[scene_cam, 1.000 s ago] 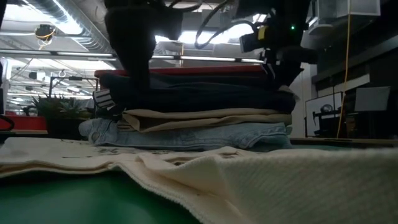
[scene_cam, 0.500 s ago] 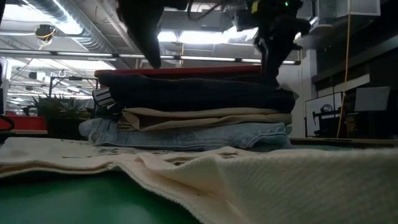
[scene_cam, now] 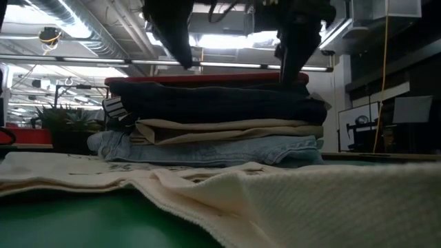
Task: Fold Laundry from Bin
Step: Fold the gray shorts
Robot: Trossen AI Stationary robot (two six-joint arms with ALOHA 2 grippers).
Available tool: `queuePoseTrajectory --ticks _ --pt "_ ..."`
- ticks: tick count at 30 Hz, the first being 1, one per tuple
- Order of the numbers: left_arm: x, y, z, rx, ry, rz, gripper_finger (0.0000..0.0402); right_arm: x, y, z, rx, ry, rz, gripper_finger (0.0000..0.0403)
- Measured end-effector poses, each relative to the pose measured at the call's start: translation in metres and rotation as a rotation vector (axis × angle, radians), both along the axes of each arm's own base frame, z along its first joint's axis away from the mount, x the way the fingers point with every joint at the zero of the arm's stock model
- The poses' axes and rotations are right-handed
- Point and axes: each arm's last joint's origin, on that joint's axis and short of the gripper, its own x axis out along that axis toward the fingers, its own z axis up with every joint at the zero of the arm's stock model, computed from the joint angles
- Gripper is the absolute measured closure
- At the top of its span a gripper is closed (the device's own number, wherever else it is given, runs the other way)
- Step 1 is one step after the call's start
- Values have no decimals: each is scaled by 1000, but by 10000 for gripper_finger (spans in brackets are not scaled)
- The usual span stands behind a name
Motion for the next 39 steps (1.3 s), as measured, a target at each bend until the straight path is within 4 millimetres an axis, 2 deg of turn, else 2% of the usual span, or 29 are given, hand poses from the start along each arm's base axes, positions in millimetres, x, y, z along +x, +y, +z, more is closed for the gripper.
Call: queuePoseTrajectory --ticks 8,14,18,22,25,32,39 --pt "-8 0 -29 -1 70 13 331 -8 0 -30 30 78 -6 272" --pt "-14 0 -43 -33 131 3 331 -12 1 -39 55 113 -3 272" --pt "-12 -1 -38 -40 120 -6 331 -11 1 -31 57 106 -3 271" --pt "-9 -1 -20 -26 109 -40 331 -8 1 -12 49 93 2 272" --pt "-7 2 -6 23 100 -47 331 -7 -1 2 -21 75 -14 272" --pt "-9 30 1 88 162 16 331 -7 -13 12 -252 62 -70 271" --pt "-12 61 -9 100 218 109 331 -9 -41 4 -270 90 -164 272"
